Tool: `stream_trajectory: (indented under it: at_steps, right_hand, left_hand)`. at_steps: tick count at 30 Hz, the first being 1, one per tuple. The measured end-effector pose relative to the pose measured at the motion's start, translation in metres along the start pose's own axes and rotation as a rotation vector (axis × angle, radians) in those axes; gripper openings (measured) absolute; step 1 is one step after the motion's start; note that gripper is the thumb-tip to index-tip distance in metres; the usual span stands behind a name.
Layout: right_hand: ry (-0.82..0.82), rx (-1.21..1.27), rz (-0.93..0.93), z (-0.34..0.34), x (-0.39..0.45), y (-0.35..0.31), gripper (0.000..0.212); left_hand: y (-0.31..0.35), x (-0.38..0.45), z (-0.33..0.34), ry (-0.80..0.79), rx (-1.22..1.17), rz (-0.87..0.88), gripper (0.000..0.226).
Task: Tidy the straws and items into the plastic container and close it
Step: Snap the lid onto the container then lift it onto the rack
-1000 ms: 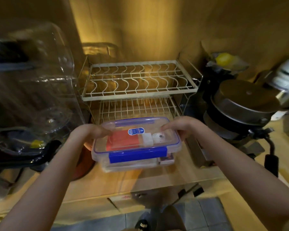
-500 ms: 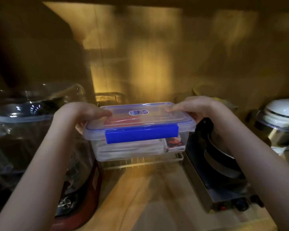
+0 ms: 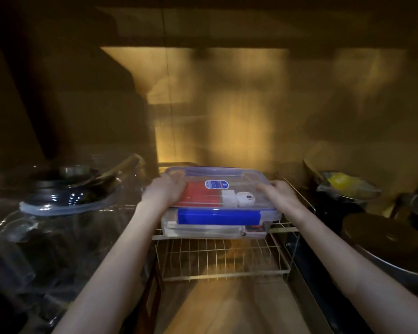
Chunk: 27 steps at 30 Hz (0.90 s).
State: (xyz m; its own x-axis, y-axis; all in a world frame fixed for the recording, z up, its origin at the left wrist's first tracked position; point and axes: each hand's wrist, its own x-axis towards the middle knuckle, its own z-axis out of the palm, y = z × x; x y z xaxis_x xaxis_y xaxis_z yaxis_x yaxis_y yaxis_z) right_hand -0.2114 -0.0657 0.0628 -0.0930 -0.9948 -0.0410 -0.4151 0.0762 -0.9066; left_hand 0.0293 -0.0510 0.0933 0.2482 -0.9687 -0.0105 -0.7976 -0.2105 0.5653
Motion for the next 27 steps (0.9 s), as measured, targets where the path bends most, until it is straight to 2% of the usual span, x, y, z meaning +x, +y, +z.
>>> stream_trajectory:
  at_steps: [1,8,12,14,17,20,27]
  right_hand:
    - [0.002,0.007,-0.001,0.002,0.003,0.0,0.018]
    - [0.001,0.037,0.024,0.008,0.029,0.005,0.012]
    - [-0.02,0.067,0.068,0.011,0.042,0.006,0.021]
    - [-0.033,0.101,0.066,0.011,0.048,0.007,0.019]
    - [-0.038,0.117,0.072,0.013,0.059,0.009,0.01]
    - [-0.043,0.123,0.124,0.02,0.074,0.009,0.029]
    - [-0.056,0.174,0.109,0.028,0.097,0.003,0.032]
  left_hand:
    - [-0.002,0.003,0.005,0.007,0.012,-0.007,0.066]
    - [-0.006,0.026,0.025,0.019,0.027,-0.053,0.065]
    - [-0.006,0.039,0.034,-0.011,0.035,-0.053,0.065]
    - [-0.005,0.041,0.037,0.006,0.108,-0.053,0.064]
    - [0.001,0.038,0.043,0.039,0.249,0.07,0.06]
    - [0.008,0.034,0.053,0.019,0.296,0.215,0.06]
    - [0.007,0.052,0.06,0.0,0.382,0.232,0.062]
